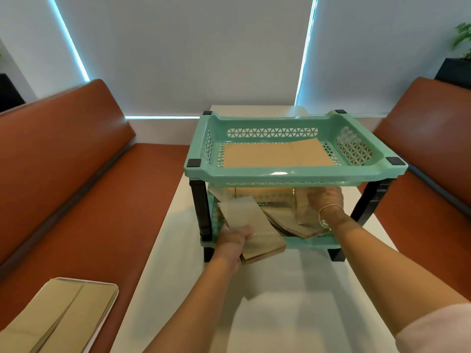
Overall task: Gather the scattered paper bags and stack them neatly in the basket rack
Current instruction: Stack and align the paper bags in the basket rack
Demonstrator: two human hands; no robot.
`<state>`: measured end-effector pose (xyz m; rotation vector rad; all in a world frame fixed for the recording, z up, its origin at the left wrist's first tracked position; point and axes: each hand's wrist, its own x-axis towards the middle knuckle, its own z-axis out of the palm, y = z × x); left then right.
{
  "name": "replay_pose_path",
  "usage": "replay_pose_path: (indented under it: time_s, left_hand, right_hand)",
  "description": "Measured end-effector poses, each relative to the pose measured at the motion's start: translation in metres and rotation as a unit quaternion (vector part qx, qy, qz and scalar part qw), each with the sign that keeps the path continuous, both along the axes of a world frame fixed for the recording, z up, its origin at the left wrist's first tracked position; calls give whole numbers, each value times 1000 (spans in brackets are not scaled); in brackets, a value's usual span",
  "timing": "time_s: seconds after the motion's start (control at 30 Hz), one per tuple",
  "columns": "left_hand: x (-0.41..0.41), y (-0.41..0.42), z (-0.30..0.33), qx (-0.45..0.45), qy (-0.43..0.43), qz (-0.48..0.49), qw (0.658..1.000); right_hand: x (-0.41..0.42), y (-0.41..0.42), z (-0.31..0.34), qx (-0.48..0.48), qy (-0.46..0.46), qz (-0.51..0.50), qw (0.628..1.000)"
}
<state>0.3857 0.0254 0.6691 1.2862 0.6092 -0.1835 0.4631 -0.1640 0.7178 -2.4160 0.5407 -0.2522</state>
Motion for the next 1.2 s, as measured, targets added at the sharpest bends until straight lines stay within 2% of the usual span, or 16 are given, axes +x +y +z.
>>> replay_pose_path:
  time_s: [0.17,0.2,0.27,0.37,0.47,0.5,0.57,0.67,0.93,1.07,1.2]
  left_hand:
    - [-7,4,7,-17,7,4,1000]
    - [-9,4,9,-22,4,6,1000]
    - [-13,5,11,-27,0,4,1000]
    - [-20,5,17,-19,6,-8,1000]
    - [-28,7,23,-18,5,-11,1000]
    - [-30,8,24,-16,5,-13,1000]
    - [-33,9,26,-18,-2,-18,1000]
    - [-37,7,28,-24,-27,-18,999]
    - [-46,1,33,-59,-52,-22,997]
    - [-48,-6,34,-50,-53,-49,996]
    - [-46,-10,28,-23,-62,-42,997]
  right_hand:
    - [-16,1,11,14,-89,79,993]
    - [-20,0,15,20,-69,105,992]
    - [-27,0,20,44,-7,91,995]
    - [-33,-5,23,86,-23,95,992]
    - [-42,-4,28,270,-38,47,961]
    - [-47,-2,31,322,-2,45,946]
    - [-59,2,34,369,57,57,926]
    - [-76,12,28,374,98,95,917]
    - [-95,36,7,329,122,147,925]
    - [-110,49,4,354,120,177,911]
    - [-119,59,3,422,120,206,875]
